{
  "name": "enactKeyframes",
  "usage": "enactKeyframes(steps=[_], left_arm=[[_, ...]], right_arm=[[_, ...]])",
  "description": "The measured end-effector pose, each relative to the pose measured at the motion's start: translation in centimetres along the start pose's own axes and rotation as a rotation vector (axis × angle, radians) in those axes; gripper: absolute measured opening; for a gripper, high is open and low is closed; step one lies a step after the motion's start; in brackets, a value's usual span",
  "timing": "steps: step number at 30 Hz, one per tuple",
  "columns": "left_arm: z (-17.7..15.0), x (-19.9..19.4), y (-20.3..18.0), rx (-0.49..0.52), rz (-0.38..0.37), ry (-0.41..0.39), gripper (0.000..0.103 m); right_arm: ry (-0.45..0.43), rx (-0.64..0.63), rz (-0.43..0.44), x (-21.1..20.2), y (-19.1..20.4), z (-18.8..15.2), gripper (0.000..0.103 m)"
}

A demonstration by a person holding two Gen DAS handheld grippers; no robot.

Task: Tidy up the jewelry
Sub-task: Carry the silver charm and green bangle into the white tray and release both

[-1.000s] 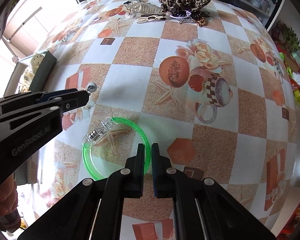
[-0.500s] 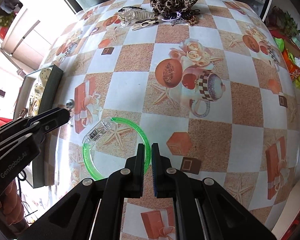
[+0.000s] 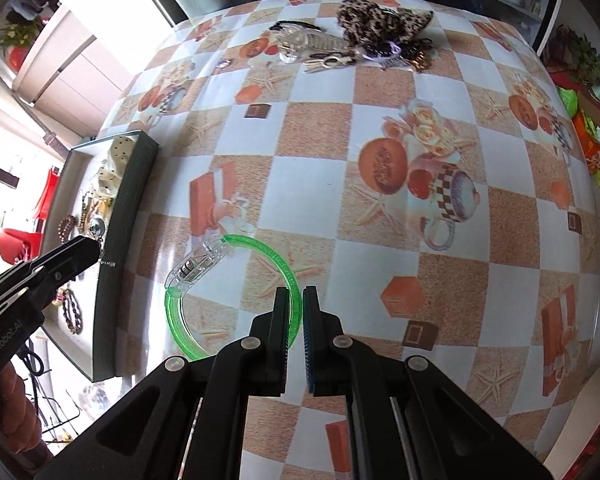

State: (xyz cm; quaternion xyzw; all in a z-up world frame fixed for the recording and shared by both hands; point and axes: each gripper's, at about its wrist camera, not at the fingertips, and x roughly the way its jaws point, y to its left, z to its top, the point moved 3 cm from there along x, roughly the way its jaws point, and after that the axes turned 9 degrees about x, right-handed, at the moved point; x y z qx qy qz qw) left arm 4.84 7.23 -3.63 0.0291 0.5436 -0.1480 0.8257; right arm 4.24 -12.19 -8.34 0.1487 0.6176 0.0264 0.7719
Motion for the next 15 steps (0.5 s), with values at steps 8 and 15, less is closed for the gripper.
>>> enactKeyframes(steps=[8,15], left_arm=[[-1.8,-2.0,4.1,-0.077,0.036,-0.018,0.016],[-3.9,-3.0,7.9,-0.151,0.073,-0.018,0.016]], right_arm=[[-0.007,-0.062,0.038,-0.5,4.6,0.6,0.007],[-0.004,-0.134,0.072,-0.3,9.2,1.1,0.007]])
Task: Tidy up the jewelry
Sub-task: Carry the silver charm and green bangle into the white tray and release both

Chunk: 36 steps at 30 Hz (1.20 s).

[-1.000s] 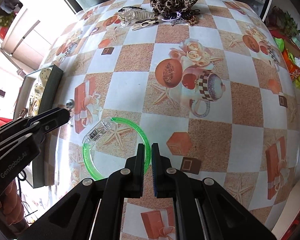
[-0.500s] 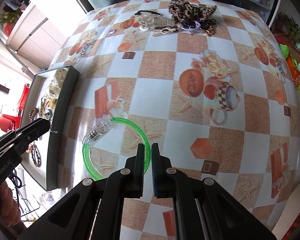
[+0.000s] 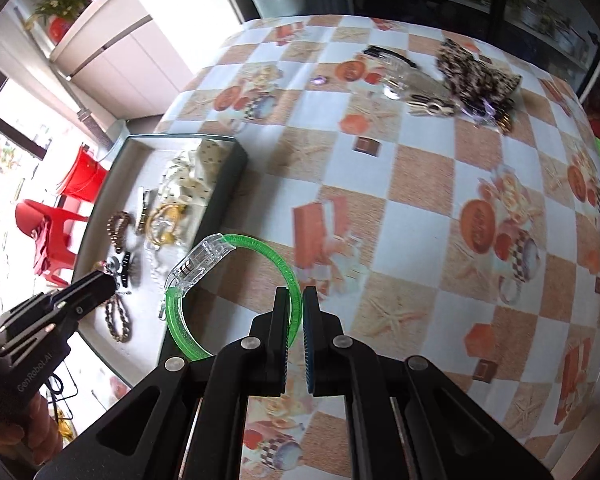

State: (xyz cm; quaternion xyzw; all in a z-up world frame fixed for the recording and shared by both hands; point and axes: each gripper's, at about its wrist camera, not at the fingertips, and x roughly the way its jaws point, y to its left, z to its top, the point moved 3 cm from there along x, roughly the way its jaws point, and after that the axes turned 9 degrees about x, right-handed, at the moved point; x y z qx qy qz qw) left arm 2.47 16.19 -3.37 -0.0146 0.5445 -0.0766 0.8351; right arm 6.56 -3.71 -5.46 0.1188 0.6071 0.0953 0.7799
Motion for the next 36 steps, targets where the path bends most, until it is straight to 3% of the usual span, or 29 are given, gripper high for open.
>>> enactKeyframes(steps=[17,36], left_arm=[[-1.8,1.4,6.2,-0.112,0.04,0.026,0.016],[-1.7,3.8,9.3,-0.156,0.09,0.038,0.016]], right_arm=[[0.028,-0.174,0.043,3.4,9.7,2.3,0.007],[0.053,-0.253,0.011,8.2,13.7,4.2,0.007]])
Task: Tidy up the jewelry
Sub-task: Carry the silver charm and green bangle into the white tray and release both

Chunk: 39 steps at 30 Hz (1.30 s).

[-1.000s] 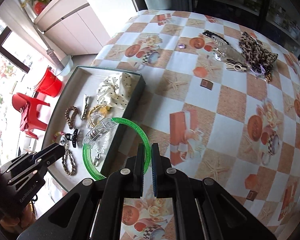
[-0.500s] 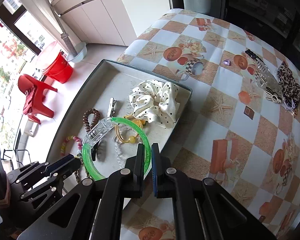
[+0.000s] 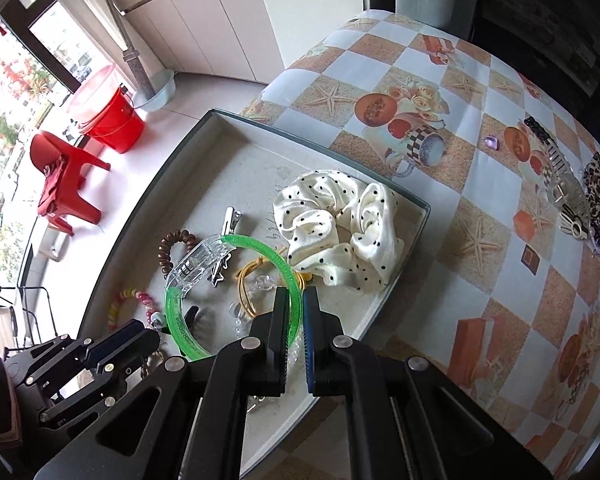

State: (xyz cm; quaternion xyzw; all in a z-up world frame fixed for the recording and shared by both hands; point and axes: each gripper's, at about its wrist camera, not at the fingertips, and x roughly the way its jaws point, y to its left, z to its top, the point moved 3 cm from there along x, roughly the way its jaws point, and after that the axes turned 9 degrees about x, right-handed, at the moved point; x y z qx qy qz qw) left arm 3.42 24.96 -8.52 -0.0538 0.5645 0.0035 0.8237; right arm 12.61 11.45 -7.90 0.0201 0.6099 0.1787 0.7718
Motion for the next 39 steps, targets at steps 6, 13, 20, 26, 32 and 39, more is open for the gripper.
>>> enactKeyframes(steps=[6,13,20,26,32,39], left_arm=[[0.5,0.8,1.4,-0.027,0.046,-0.003,0.016],[0.4,2.2,1.8,-0.034,0.07,0.026,0.016],[0.6,2.4,1.4,-0.015,0.088,0.033,0.016],[0.5,2.3,1.2,-0.01,0.103,0.038,0.016],[0.5,1.9,1.0,-0.006,0.119,0.041,0.016],[0.3,0.8,0.8,0.003,0.144,0.04,0.016]], right_arm=[[-0.016,-0.003,-0.023,1.3,0.6,2.4,0.007],[-0.006,-0.01,-0.088,3.7,0.2,3.5,0.007],[0.007,-0.015,-0.109,4.6,0.3,3.6,0.008],[0.017,-0.012,-0.107,4.6,0.3,3.5,0.008],[0.03,0.0,-0.083,4.0,0.0,3.1,0.023],[0.019,0.002,-0.057,2.1,0.2,1.7,0.049]])
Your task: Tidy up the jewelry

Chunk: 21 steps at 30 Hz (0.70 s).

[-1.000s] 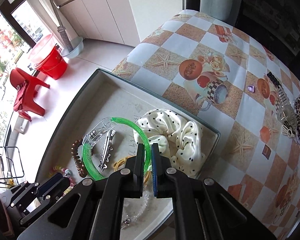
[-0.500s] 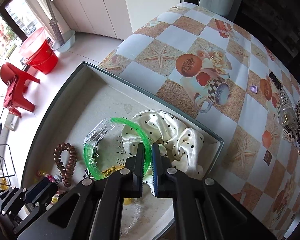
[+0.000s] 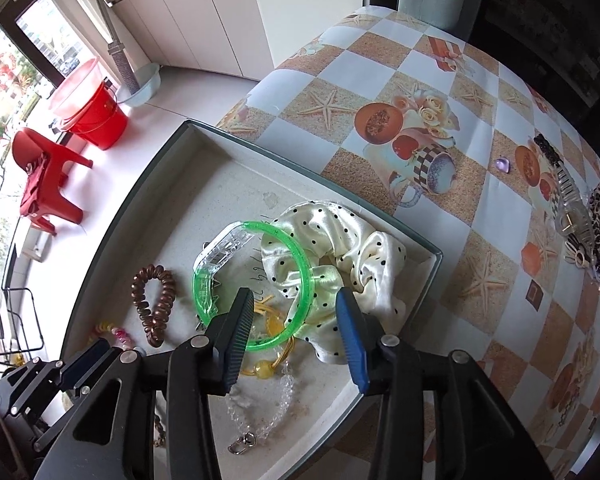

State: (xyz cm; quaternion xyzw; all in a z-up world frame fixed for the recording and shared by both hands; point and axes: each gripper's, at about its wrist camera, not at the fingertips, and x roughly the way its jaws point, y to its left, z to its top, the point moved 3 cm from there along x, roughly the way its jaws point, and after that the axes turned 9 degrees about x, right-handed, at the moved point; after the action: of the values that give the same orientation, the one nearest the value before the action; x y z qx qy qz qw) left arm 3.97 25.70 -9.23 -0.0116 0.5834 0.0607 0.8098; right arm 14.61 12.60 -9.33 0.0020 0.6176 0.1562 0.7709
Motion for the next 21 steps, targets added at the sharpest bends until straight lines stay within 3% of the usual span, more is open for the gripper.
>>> enactKeyframes(steps=[2,3,5,7,14,18,19,21], left_arm=[[-0.1,-0.4,0.0,-0.004,0.003,-0.003,0.017],[-0.2,-0.6,0.0,-0.006,0.002,-0.004,0.023],[-0.3,-1.3,0.1,-0.015,0.015,-0.018,0.09],[-0.3,-2.3,0.1,-0.016,0.036,-0.053,0.093],[-1.1,-4.0,0.2,-0.028,0.024,-0.03,0.093],[-1.9,-5.0,0.2,-0.035,0.033,-0.019,0.097],[-2.1,-5.1,0.2,-0.035,0.043,-0.015,0.103],[-2.5,-5.4,0.1,-0.032,0.052,-0.013,0.103]], right_arm=[[0.002,0.012,0.01,-0.7,-0.3,-0.7,0.053],[0.0,0.017,0.013,-1.0,-0.4,-1.0,0.055],[-0.008,0.023,0.007,-1.8,-0.8,-1.7,0.057],[-0.017,0.029,0.001,-2.4,-1.1,-2.1,0.059],[-0.025,0.05,-0.002,-4.6,-2.0,-4.4,0.067],[-0.038,0.036,-0.014,-5.9,-1.7,-6.2,0.084],[-0.038,0.034,-0.015,-6.1,-1.6,-6.5,0.086],[-0.036,0.036,-0.011,-6.5,-1.6,-7.0,0.086]])
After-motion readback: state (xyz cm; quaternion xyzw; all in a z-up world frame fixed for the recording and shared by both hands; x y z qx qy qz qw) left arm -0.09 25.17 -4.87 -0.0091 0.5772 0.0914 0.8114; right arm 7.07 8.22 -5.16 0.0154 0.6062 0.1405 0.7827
